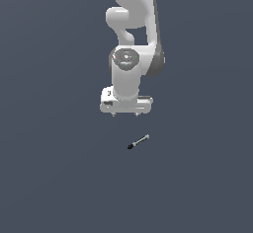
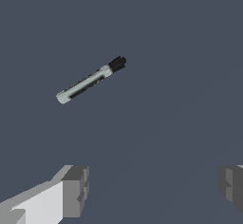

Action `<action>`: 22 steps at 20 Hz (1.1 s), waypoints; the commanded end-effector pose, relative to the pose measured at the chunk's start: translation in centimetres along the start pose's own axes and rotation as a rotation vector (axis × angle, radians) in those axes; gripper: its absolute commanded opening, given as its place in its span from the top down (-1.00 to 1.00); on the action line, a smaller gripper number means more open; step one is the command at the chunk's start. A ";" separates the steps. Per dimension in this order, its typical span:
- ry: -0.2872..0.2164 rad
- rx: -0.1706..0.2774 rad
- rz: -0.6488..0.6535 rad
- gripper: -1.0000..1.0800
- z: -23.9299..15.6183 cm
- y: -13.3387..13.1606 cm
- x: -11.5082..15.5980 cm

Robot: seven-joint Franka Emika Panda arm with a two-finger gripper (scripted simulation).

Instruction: Pick up the object and move it to a goal position.

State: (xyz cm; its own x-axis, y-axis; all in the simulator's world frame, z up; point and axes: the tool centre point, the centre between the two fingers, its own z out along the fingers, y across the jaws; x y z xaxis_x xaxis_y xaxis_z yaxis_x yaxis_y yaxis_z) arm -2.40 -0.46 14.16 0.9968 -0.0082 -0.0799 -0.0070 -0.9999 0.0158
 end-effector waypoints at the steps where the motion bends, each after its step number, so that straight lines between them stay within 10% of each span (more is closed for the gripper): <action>1: 0.000 0.000 0.000 -0.92 0.0 0.0 0.0; 22: -0.007 0.017 -0.015 -0.92 0.2 -2.4 0.5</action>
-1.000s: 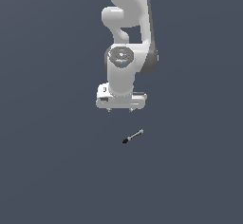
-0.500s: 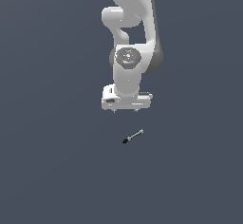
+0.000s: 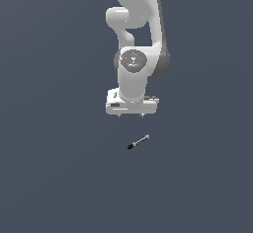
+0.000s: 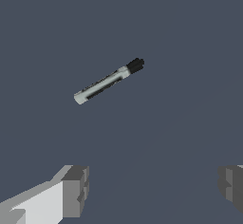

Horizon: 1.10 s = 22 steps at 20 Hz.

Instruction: Pick up the object and move it to a goal position.

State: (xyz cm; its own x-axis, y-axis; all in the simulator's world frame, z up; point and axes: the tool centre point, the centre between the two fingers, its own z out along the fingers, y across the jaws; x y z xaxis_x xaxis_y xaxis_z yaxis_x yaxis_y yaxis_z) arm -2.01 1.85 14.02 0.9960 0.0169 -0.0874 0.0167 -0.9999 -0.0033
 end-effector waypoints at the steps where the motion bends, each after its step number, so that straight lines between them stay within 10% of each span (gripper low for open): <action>1: 0.001 0.001 0.020 -0.92 0.1 -0.1 0.2; 22: 0.032 0.017 0.466 -0.92 3.1 -1.7 3.6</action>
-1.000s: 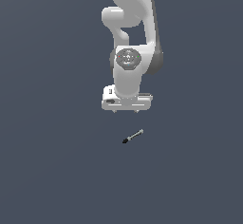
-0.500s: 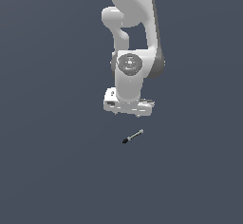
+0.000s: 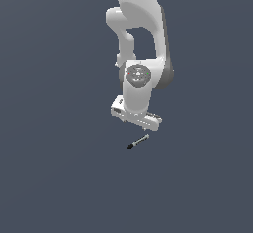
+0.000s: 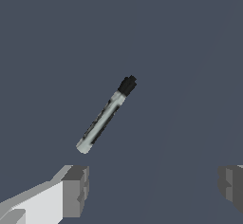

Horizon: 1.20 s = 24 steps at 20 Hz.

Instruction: Pick up the object and move it to a goal position.

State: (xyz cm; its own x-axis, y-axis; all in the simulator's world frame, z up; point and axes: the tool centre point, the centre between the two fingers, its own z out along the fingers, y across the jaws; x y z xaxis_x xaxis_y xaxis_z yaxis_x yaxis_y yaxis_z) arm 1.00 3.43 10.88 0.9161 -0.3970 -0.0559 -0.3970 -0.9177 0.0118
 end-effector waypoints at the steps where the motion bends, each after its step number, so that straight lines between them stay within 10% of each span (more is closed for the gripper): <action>1: 0.005 0.003 0.068 -0.92 0.5 -0.4 0.3; 24: 0.047 0.026 0.582 -0.92 4.4 -3.6 2.7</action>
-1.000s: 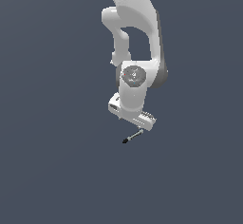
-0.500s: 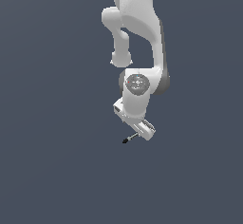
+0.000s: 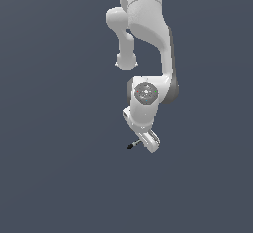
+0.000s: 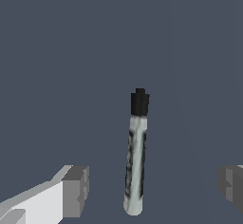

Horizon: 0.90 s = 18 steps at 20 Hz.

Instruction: Pick up the object and move it to a goal position.

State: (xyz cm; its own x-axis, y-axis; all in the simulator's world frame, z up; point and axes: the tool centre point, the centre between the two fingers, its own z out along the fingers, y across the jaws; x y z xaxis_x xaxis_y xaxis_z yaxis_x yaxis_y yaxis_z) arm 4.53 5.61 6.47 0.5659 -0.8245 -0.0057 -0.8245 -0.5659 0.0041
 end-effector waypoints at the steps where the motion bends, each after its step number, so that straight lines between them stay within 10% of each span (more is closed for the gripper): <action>1: 0.003 0.002 0.031 -0.92 0.2 -0.2 0.0; 18: 0.005 0.004 0.062 -0.92 3.3 -0.4 0.0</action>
State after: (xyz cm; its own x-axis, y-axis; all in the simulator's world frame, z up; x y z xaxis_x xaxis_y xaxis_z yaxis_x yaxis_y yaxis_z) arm 4.87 5.85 4.00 0.5145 -0.8575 0.0001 -0.8575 -0.5145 -0.0009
